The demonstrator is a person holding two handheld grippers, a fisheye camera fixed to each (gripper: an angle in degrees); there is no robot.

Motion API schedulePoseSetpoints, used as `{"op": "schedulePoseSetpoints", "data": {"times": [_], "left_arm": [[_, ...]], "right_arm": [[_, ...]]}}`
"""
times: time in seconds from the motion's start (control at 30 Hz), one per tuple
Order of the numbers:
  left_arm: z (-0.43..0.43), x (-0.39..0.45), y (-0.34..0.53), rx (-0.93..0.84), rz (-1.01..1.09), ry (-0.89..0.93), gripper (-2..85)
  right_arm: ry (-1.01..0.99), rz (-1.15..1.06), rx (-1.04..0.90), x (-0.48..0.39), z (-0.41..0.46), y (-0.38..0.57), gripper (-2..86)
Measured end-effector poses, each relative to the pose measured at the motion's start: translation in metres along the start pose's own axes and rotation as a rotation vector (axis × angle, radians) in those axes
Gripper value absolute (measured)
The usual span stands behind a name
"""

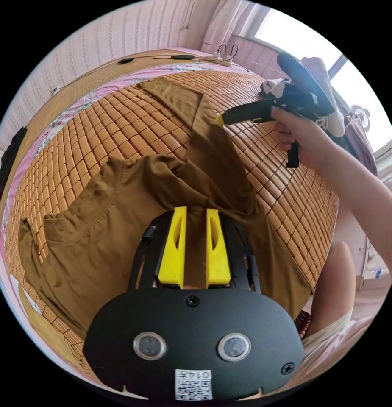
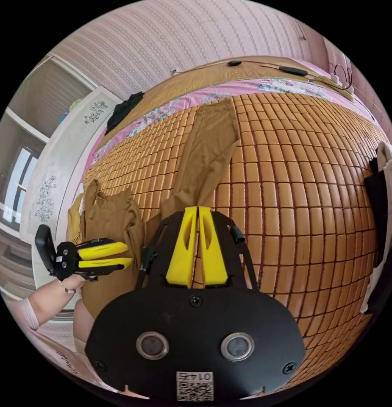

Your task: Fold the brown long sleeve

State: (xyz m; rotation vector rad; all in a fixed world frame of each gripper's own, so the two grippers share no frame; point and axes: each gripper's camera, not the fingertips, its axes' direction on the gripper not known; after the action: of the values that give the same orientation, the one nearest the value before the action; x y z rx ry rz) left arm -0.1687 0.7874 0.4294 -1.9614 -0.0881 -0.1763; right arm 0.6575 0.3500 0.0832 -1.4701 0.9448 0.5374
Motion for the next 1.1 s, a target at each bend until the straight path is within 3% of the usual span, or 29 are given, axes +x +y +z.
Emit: {"op": "schedulePoseSetpoints", "data": {"times": [0.13,0.33,0.5,0.63,0.9,1.03,1.1], "left_arm": [[0.014,-0.009,0.006,0.009,0.016,0.001,7.5],[0.032,-0.017,0.013,0.019,0.019,-0.017,7.4],[0.045,-0.025,0.017,0.017,0.014,-0.017,7.3],[0.055,-0.027,0.019,0.006,0.018,-0.041,7.4],[0.046,-0.038,0.035,0.023,-0.01,-0.032,6.7],[0.044,-0.045,0.042,0.075,-0.049,0.008,7.7],[0.05,-0.048,0.039,0.087,-0.064,0.019,8.1]], "right_arm": [[-0.056,-0.019,0.051,0.002,-0.029,0.03,0.4],[-0.112,-0.113,0.215,-0.042,-0.151,0.138,0.2],[0.082,-0.09,0.187,-0.073,-0.188,0.237,0.4],[0.169,-0.081,0.132,-0.061,-0.176,0.245,1.7],[0.272,-0.057,0.034,-0.04,-0.081,0.171,10.3],[0.304,0.001,-0.011,-0.034,-0.052,0.158,7.2],[0.346,-0.007,0.004,-0.041,-0.054,0.167,1.0]]}}
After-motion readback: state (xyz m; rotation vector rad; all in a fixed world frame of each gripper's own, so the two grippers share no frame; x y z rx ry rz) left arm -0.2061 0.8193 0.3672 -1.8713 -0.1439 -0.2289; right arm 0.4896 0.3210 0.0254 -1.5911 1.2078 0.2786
